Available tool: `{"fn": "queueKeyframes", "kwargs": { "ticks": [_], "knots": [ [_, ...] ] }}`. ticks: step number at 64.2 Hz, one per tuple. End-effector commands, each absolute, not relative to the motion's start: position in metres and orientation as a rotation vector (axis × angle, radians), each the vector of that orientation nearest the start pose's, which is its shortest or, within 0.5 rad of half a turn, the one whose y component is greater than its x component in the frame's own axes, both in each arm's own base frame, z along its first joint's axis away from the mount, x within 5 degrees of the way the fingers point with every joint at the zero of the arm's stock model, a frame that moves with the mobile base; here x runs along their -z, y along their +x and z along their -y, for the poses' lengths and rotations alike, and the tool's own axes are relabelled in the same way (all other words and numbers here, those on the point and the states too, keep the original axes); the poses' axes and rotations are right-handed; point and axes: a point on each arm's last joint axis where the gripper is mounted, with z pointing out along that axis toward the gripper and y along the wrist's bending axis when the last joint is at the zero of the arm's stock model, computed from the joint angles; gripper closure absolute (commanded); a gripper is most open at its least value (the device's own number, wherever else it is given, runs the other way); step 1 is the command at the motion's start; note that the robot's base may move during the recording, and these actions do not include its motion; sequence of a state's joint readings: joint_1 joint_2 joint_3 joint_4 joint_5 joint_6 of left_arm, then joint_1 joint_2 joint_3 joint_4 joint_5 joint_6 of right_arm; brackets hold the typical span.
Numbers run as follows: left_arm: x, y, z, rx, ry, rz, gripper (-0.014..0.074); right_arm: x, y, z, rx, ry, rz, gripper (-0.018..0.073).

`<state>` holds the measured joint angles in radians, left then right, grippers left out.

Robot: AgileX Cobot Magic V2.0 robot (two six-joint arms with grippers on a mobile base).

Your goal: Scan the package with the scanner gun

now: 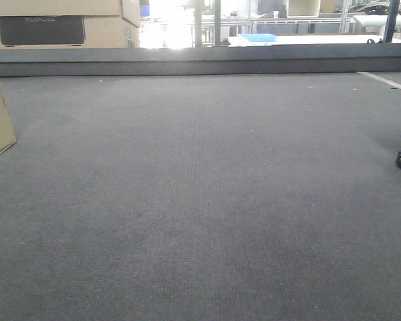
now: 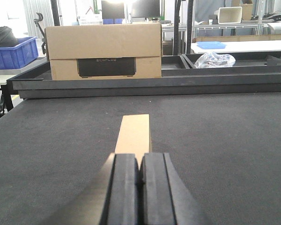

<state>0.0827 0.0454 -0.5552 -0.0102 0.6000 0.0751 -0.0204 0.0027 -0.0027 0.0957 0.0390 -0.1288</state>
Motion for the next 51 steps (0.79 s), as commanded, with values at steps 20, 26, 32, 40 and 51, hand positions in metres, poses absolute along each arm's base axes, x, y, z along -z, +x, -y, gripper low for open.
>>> {"fn": "queueKeyframes", "kwargs": {
  "ticks": [20,26,32,40,51],
  "knots": [
    [-0.3350,0.0039,0.0005,-0.105,-0.019,-1.552,0.0708,-0.2155,0.0559,0.0010,0.043,-0.013,-1.458,0.0728],
    [-0.3350,0.0039,0.0005,-0.105,-0.019,-1.552,0.0708,-0.2159,0.0559,0.0010,0.043,-0.013,-1.454,0.0728],
    [-0.3350,0.0039,0.0005,-0.105,-0.019,-1.552,0.0708,-0.2159,0.0559,0.0010,0.042,-0.012,-1.454,0.0728],
    [-0.3350,0.0039,0.0005,-0.105,-0.019,-1.552,0.0708,-0.2159,0.0559,0.0010,0.042,-0.012,-1.454,0.0728],
    [-0.3350,0.0039,0.0005,-0.105,-0.019,-1.552,0.0708,-0.2159,0.0559,0.0010,0.042,-0.012,-1.454,0.0728]
  ]
}}
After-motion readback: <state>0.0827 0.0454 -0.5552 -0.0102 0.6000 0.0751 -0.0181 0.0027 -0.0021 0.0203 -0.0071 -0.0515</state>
